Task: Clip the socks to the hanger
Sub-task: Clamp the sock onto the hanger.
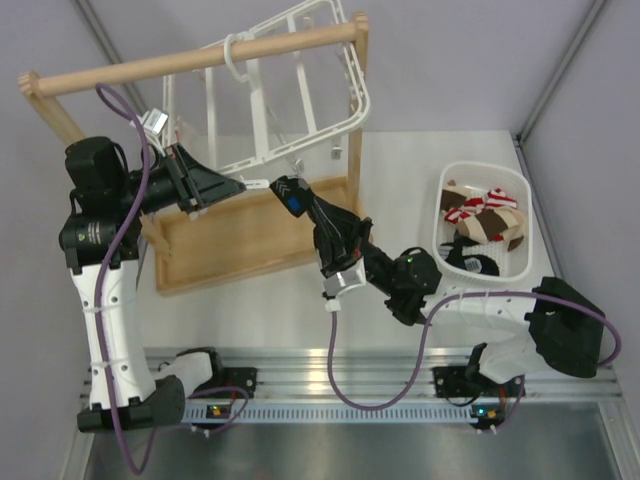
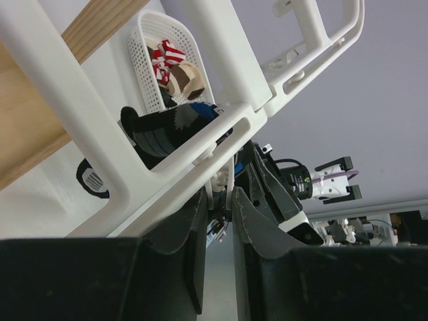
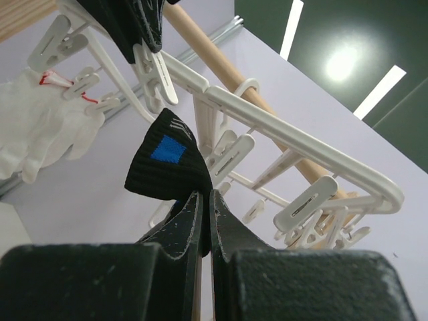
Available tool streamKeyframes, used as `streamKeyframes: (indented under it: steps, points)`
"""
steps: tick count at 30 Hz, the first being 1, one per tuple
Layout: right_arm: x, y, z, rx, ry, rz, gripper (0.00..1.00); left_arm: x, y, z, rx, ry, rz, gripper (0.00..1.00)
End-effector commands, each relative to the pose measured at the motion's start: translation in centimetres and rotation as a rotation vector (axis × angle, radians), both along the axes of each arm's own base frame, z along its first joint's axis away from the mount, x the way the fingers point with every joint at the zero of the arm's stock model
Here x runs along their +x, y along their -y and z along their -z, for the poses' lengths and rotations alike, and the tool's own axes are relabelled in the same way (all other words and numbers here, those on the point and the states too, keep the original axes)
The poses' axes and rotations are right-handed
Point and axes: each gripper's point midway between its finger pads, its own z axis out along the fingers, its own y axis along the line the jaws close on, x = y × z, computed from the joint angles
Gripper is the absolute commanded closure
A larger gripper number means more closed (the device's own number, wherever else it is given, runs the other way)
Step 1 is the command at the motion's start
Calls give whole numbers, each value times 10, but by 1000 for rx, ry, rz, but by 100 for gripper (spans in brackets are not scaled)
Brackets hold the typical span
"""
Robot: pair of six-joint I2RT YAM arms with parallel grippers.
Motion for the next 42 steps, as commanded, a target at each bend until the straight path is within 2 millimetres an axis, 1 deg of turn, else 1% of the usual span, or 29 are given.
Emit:
streamKeyframes:
  steps: [1, 7, 11, 17, 21, 22, 27, 32, 33, 35, 38, 39, 40, 42]
  points:
    - [-39, 77, -91, 429, 175, -23, 100, -3, 1, -6, -12, 28, 26, 78]
    - [-35, 74, -95, 450, 144, -32, 100, -4, 3, -7, -22, 25, 38, 78]
    - [-38, 74, -99, 460, 146, -50, 100, -4, 2, -7, -22, 25, 35, 78]
    - [-44, 69, -97, 444, 143, -85, 100, -5, 3, -6, -26, 24, 38, 78]
    - [-42, 65, -92, 427, 131, -78, 100, -5, 3, -6, -33, 24, 43, 78]
    - [-40, 64, -87, 416, 126, -74, 100, -6, 3, -7, -35, 28, 45, 78]
    - [-36, 64, -78, 402, 94, -58, 100, -7, 4, -7, -39, 27, 51, 78]
    - [-35, 65, -79, 407, 84, -59, 100, -6, 4, -6, -42, 22, 50, 78]
    - [-31, 67, -77, 415, 62, -45, 100, -6, 4, -7, -42, 23, 50, 78]
    - [-30, 68, -78, 418, 60, -42, 100, -6, 3, -7, -42, 25, 48, 78]
    - [-35, 69, -78, 415, 74, -60, 100, -5, 3, -7, -43, 22, 44, 78]
    - [-40, 69, -80, 411, 90, -79, 100, -5, 3, -7, -43, 23, 44, 78]
    - [-41, 67, -76, 398, 87, -90, 100, -5, 3, -7, -44, 23, 47, 78]
    - [-46, 67, -77, 390, 98, -112, 100, -4, 3, -7, -47, 17, 44, 78]
